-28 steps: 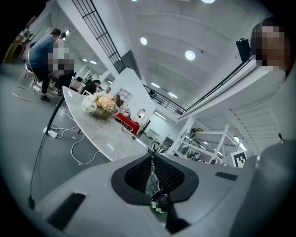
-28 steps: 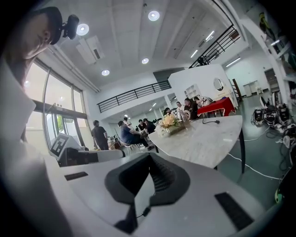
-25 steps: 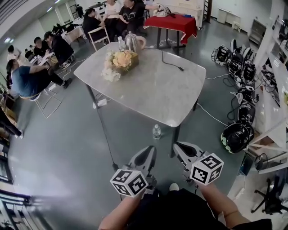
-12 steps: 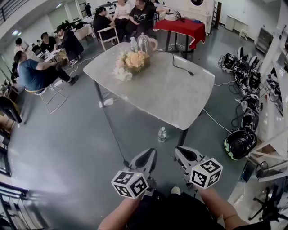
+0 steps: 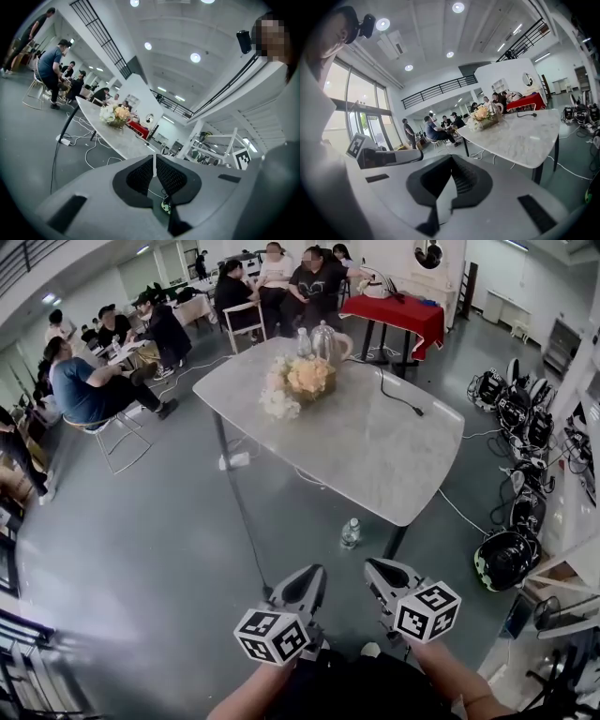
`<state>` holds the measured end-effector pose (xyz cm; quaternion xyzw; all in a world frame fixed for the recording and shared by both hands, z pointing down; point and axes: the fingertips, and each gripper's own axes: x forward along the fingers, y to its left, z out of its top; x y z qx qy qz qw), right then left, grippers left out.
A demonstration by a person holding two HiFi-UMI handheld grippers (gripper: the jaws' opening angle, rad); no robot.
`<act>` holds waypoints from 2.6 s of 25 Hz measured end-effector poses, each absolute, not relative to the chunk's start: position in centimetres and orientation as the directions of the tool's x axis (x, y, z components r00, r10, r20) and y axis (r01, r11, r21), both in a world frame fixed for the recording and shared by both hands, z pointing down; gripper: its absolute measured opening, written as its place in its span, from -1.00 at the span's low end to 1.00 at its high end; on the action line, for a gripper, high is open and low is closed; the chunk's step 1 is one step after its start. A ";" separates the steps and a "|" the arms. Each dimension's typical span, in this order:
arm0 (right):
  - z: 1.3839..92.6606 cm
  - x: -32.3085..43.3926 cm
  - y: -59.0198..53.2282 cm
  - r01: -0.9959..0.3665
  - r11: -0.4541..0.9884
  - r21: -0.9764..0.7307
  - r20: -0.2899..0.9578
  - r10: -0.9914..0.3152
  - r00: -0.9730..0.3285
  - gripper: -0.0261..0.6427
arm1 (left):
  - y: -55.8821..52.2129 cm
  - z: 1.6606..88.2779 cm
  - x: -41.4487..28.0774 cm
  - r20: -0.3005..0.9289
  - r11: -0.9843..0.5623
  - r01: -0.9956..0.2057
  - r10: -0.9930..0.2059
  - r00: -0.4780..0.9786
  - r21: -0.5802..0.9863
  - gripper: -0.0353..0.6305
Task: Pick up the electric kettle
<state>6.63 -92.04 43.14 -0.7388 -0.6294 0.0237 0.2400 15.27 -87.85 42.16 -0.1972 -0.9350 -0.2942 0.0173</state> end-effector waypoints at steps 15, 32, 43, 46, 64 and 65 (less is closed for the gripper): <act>43.6 8.6 -88.3 0.927 -0.067 -0.370 0.284 0.942 0.181 -0.90 | -83.6 42.6 18.0 0.123 0.750 0.364 0.359 -0.925 0.553 -0.82; 43.5 6.5 -74.2 0.907 -0.183 -0.379 0.249 0.924 0.291 -0.90 | -71.2 42.2 15.7 0.123 0.710 0.465 0.478 -0.870 0.528 -0.82; 43.5 3.8 -65.4 0.887 -0.259 -0.383 0.249 0.896 0.369 -0.90 | -62.9 41.1 12.9 0.098 0.692 0.508 0.540 -0.836 0.513 -0.82; 43.8 3.5 -63.8 0.880 -0.282 -0.381 0.248 0.886 0.391 -0.90 | -61.3 41.4 12.3 0.111 0.693 0.526 0.550 -0.828 0.493 -0.82; 44.7 5.4 -57.1 0.846 -0.352 -0.400 0.255 0.845 0.471 -0.90 | -55.3 42.7 13.1 0.154 0.631 0.585 0.602 -0.784 0.509 -0.82; 44.8 5.6 -56.6 0.846 -0.355 -0.397 0.257 0.842 0.474 -0.90 | -54.8 42.8 13.2 0.152 0.631 0.583 0.601 -0.784 0.512 -0.82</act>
